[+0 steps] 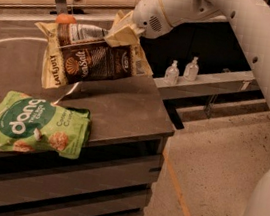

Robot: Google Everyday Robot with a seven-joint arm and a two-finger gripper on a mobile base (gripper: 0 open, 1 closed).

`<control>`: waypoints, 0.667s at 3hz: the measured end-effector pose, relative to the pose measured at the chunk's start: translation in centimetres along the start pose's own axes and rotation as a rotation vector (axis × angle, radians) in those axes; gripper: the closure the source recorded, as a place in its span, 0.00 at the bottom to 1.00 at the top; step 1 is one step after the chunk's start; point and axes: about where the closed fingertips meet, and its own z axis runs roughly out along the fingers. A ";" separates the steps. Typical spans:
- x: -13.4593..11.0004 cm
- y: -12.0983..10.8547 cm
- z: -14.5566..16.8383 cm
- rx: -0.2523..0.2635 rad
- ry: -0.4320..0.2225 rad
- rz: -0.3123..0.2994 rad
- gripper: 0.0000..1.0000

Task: Move brown chip bag near green rice chip bag

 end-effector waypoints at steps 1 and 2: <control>-1.5 1.5 0.8 -0.022 -0.003 -0.027 0.82; -2.8 3.2 1.7 -0.049 -0.007 -0.062 0.44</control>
Offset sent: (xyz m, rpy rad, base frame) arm -0.0458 0.0416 0.0156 -0.0016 -0.0388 0.1064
